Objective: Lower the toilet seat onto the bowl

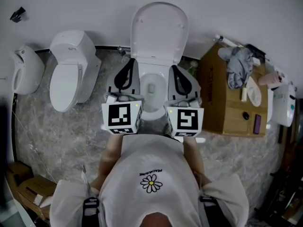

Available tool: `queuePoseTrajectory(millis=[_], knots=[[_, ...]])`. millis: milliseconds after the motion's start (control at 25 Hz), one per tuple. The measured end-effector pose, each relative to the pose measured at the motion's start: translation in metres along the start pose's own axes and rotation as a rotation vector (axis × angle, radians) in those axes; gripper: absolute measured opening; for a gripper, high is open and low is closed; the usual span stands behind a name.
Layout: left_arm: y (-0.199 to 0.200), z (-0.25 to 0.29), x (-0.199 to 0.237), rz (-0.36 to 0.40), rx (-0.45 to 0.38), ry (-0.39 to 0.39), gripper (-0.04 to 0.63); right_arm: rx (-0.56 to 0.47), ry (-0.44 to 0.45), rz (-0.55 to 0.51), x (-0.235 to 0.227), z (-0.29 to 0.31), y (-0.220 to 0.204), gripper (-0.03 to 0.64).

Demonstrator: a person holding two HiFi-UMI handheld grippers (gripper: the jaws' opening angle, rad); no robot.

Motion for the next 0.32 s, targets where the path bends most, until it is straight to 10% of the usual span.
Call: queuePoseTrajectory(millis=[320], knots=[[0.0038,-0.0052,0.0049,-0.008,-0.006,0.0,0.025,-0.014,-0.02,0.011,-0.0017,-0.002,0.0099,0.029]])
Point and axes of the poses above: the fingertips, and each gripper's own axes: z forward along the fingers, x to its left, y out of its top, the point moved 8 cm from there along -z, backward along the fingers, and after that the axes turned 10 degrees about -y, right-handed, at the moved point
